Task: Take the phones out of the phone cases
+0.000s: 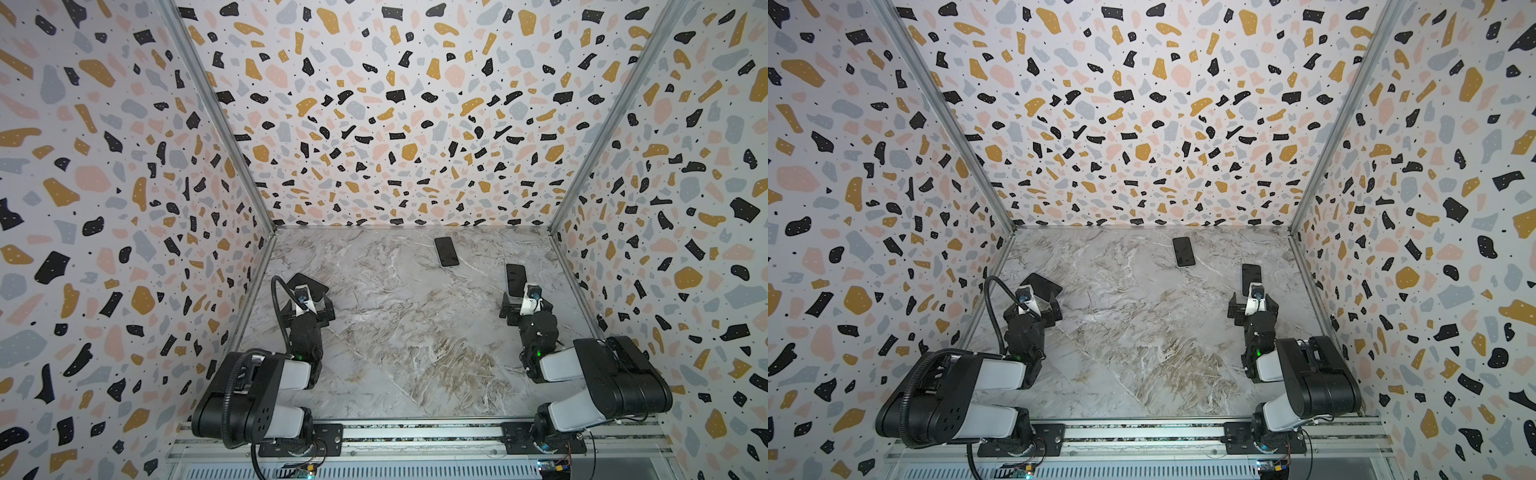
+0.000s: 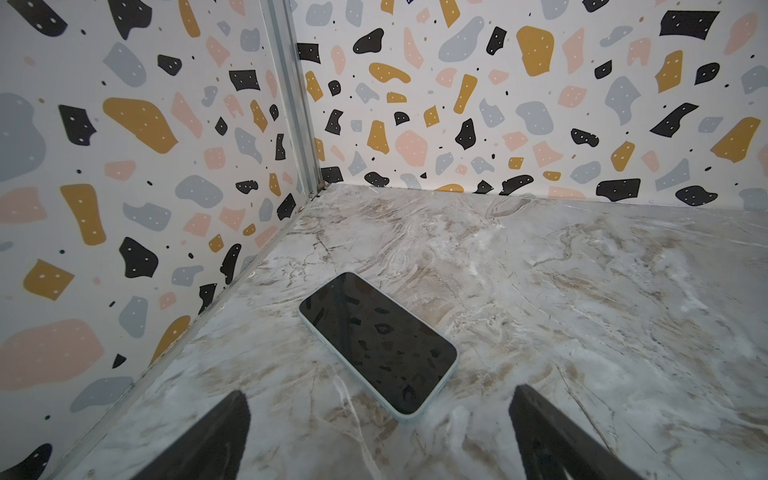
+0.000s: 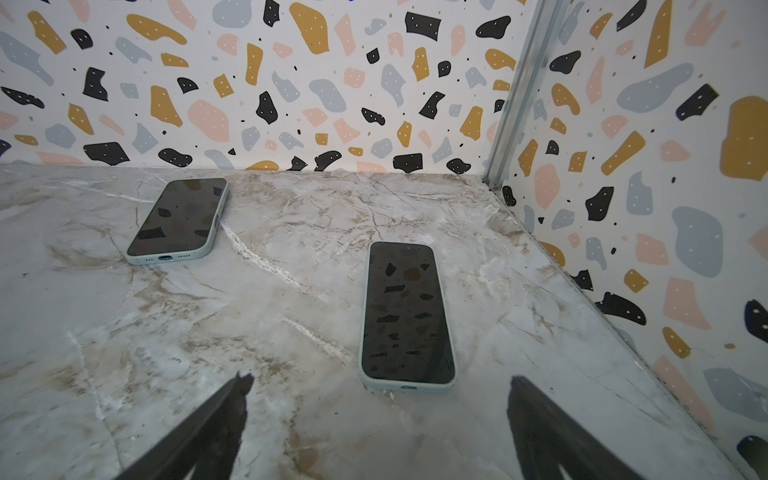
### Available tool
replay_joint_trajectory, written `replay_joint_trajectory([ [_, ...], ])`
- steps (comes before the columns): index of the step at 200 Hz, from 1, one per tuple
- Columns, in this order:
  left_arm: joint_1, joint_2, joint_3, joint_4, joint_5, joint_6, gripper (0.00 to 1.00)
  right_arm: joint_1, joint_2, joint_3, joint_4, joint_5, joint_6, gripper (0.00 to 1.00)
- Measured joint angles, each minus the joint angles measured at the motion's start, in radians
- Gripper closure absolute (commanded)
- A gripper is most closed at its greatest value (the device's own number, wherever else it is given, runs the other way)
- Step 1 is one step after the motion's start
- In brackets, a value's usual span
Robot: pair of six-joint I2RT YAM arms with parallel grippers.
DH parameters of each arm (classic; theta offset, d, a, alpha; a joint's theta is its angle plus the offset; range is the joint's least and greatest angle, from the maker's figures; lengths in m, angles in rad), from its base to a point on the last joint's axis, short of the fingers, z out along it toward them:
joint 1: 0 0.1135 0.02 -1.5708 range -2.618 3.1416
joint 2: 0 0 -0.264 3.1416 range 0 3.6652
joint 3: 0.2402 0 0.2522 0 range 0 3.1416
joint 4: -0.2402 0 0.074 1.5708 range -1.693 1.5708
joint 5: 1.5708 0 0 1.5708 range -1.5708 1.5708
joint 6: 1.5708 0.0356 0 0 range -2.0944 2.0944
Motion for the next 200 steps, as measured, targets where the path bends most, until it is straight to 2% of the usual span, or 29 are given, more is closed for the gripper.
replay_joint_trajectory([
  [29,0.000,-0.040,0.000,-0.035,0.022,0.002,0.00,0.035,-0.051,-0.001,-0.037,0.031,-0.021,0.01],
  [54,-0.003,-0.167,0.000,-0.108,0.015,-0.001,0.00,0.103,-0.180,-0.002,-0.089,0.087,-0.047,0.01],
  [74,-0.008,-0.286,0.036,-0.256,-0.014,-0.050,0.01,0.140,-0.282,0.010,-0.195,0.119,-0.047,0.01],
  [103,-0.014,-0.425,0.187,-0.539,-0.014,-0.182,0.00,0.169,-0.450,0.101,-0.472,0.132,-0.002,0.01],
  [130,-0.056,-0.517,0.304,-0.752,-0.011,-0.271,0.00,0.176,-0.610,0.214,-0.726,0.082,0.074,0.01],
  [154,-0.094,-0.589,0.386,-0.941,0.022,-0.321,0.00,0.183,-0.724,0.311,-0.941,-0.013,0.153,0.01],
  [200,-0.103,-0.661,0.476,-1.155,0.103,-0.374,0.00,0.244,-0.752,0.488,-1.261,-0.151,0.248,0.01],
])
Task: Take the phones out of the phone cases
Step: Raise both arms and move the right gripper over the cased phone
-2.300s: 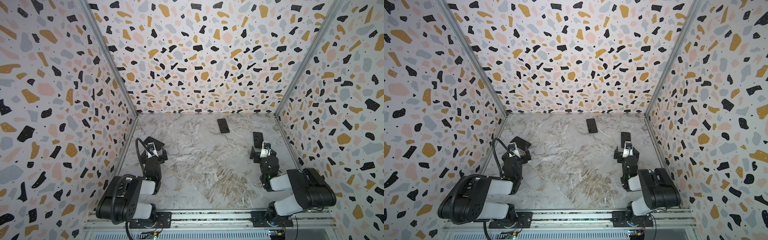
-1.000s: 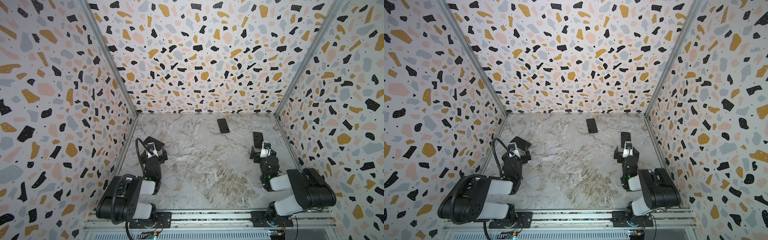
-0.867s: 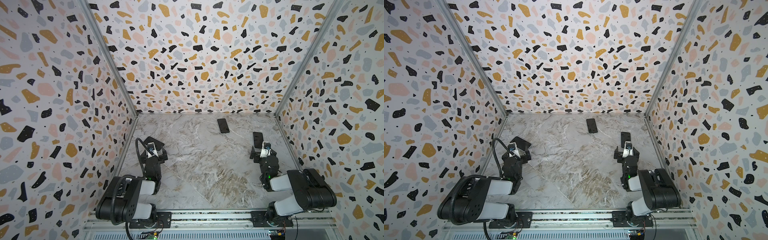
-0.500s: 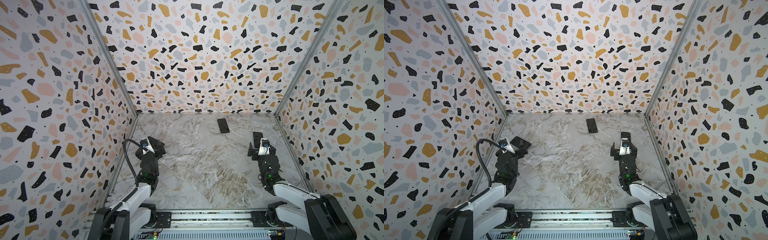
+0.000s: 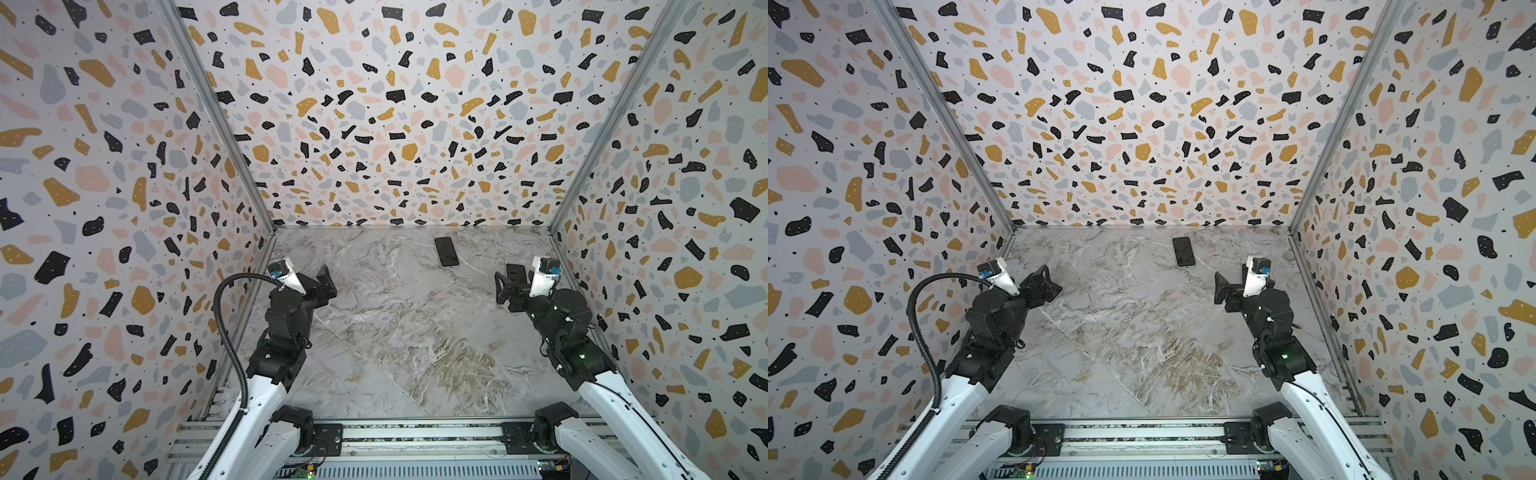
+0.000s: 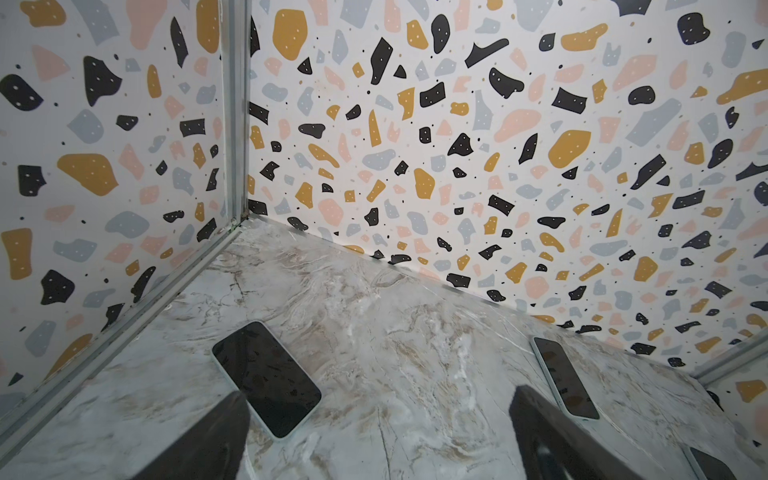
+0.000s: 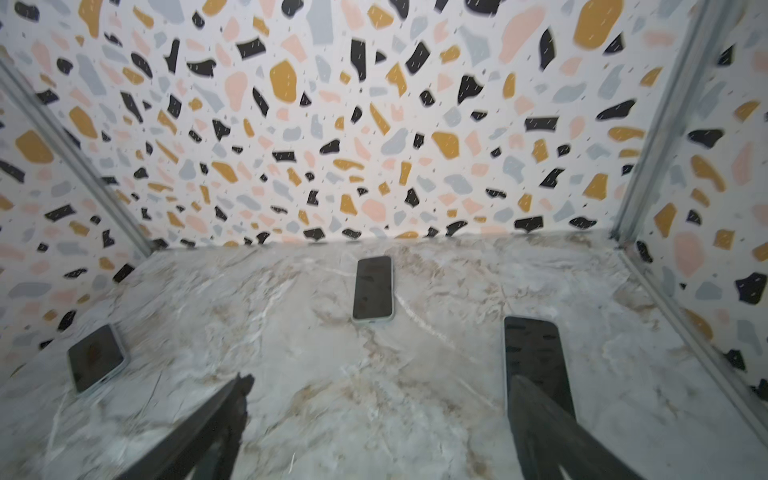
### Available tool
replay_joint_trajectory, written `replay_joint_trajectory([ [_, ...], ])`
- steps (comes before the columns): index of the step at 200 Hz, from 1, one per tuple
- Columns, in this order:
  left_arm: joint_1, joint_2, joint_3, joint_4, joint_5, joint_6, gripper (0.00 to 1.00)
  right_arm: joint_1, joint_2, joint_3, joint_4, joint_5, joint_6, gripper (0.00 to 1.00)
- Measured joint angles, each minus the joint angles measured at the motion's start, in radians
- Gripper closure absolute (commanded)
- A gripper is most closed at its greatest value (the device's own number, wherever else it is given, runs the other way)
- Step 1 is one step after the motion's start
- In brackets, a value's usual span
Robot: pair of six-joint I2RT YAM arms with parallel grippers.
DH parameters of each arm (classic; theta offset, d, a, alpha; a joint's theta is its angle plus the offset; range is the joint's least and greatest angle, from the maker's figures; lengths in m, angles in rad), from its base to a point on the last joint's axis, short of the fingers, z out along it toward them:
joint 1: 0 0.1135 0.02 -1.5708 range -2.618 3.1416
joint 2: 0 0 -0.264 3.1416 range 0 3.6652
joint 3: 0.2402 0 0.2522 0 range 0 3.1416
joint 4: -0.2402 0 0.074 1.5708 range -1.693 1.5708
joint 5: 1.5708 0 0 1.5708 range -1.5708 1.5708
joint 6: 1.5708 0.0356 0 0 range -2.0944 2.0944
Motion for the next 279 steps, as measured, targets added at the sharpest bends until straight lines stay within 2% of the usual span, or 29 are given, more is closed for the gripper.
replay_joint_trajectory([
  [54,-0.002,0.031,0.038,-0.123,0.069,-0.076,0.00,0.127,0.059,0.130,-0.251,-0.011,0.060,0.01],
  [93,-0.018,0.115,0.115,-0.201,0.092,-0.052,0.00,0.134,0.124,0.194,-0.358,0.008,0.091,0.01],
  [158,-0.119,0.225,0.154,-0.289,0.066,-0.001,0.00,0.134,0.317,0.296,-0.438,0.008,0.085,0.01],
  [194,-0.198,0.284,0.163,-0.307,0.017,0.010,0.00,0.131,0.469,0.401,-0.444,0.005,0.056,0.01],
  [245,-0.298,0.319,0.164,-0.307,-0.053,0.012,0.00,0.116,0.780,0.606,-0.433,0.003,-0.015,0.01],
  [279,-0.334,0.330,0.164,-0.307,-0.089,0.017,0.00,0.080,0.982,0.727,-0.414,0.002,-0.057,0.01],
])
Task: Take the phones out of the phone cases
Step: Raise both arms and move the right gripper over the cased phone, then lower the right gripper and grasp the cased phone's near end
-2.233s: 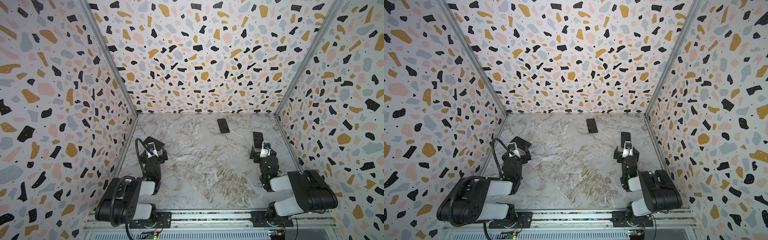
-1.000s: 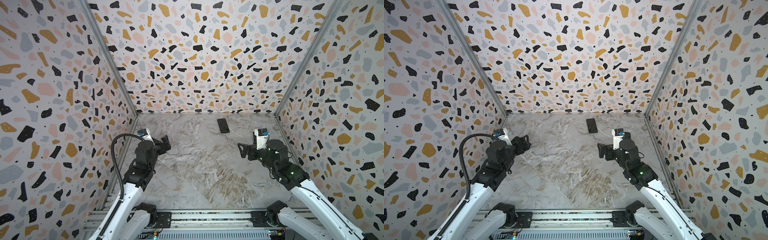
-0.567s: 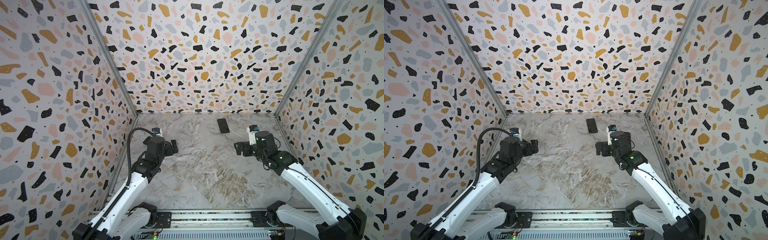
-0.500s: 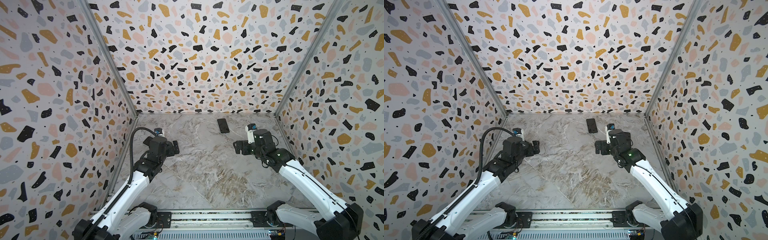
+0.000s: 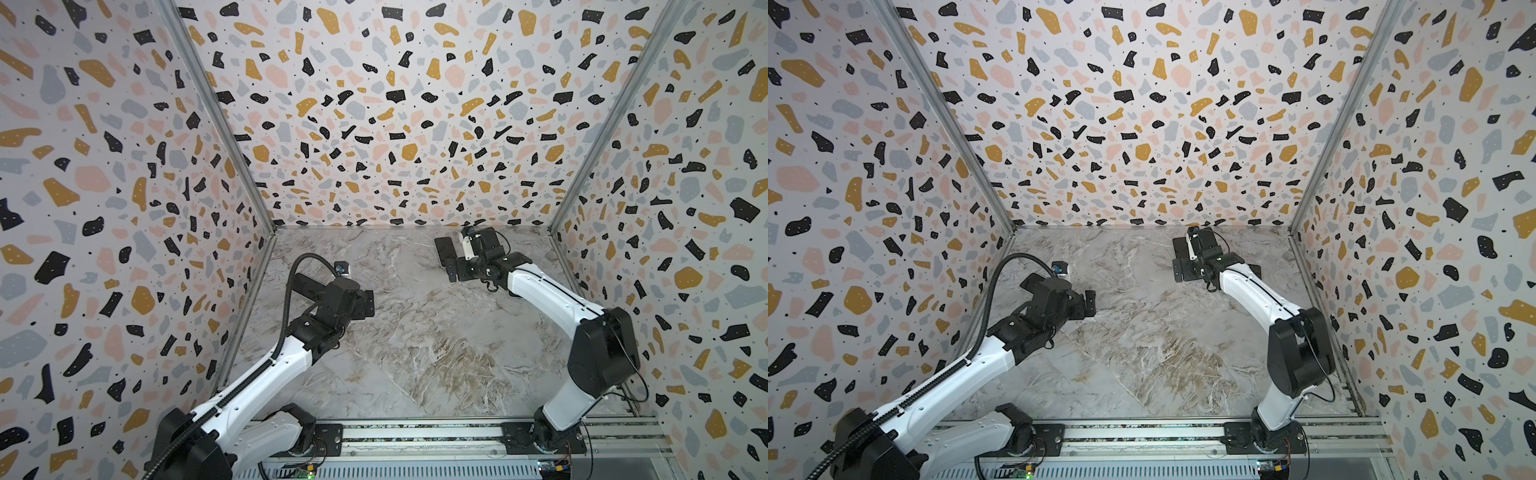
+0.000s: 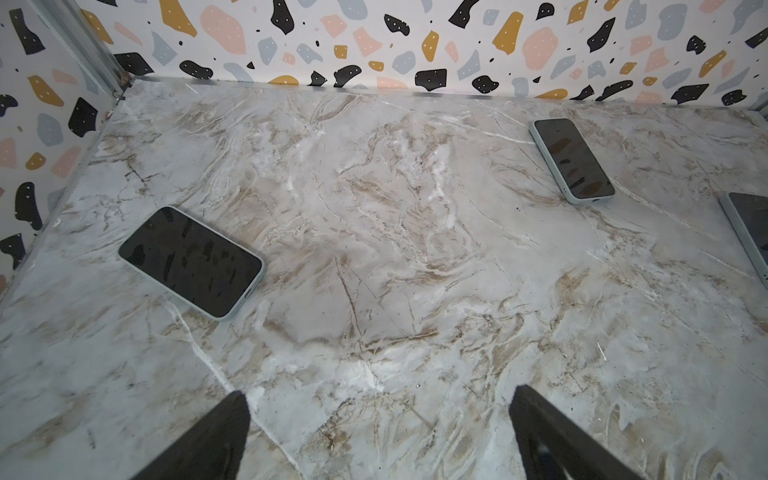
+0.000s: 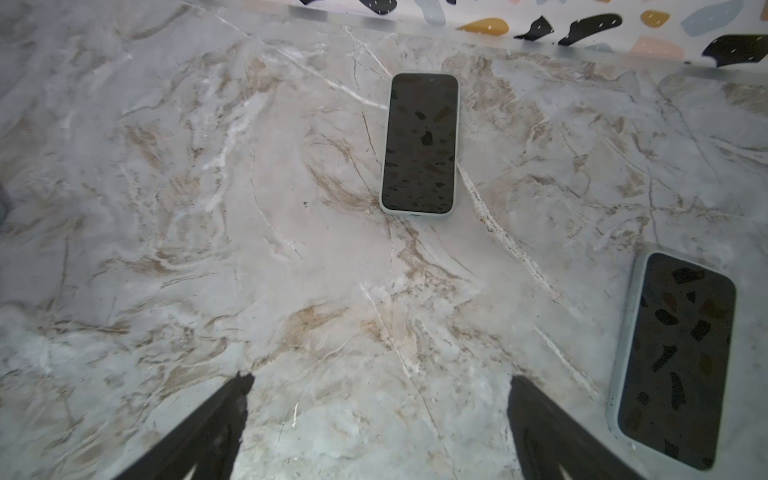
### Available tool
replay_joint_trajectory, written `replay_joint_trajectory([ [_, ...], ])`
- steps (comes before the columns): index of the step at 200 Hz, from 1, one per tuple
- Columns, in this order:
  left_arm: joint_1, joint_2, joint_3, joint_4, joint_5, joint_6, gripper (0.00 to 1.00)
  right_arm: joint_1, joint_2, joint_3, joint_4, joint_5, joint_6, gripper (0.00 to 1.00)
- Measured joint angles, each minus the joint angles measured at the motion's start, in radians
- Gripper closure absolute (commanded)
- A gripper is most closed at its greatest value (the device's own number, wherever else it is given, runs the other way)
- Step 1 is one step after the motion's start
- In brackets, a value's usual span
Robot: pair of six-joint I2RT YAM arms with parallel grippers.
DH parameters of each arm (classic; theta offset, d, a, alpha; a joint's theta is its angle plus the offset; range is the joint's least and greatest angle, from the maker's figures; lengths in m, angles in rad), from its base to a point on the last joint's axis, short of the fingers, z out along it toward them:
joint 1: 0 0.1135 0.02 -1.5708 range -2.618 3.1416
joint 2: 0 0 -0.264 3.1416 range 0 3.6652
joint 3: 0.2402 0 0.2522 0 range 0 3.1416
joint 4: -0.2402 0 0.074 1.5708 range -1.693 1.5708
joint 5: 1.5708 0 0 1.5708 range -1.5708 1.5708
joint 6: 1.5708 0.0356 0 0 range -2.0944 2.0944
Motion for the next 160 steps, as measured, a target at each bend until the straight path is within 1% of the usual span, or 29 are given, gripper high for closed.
replay_joint_trajectory([
  [34,-0.011,0.000,0.000,0.000,-0.011,0.003,0.00,-0.029,0.175,0.122,0.010,-0.011,-0.037,0.01],
  [72,-0.012,0.000,0.000,0.000,-0.019,0.009,0.00,-0.043,0.304,0.212,0.021,-0.034,-0.060,0.01],
  [118,-0.016,0.000,0.000,0.000,-0.019,0.011,0.00,-0.046,0.386,0.277,0.027,-0.039,-0.069,0.01],
  [160,-0.016,0.000,0.000,0.000,-0.018,0.011,0.00,-0.053,0.419,0.297,0.031,-0.042,-0.074,0.01],
])
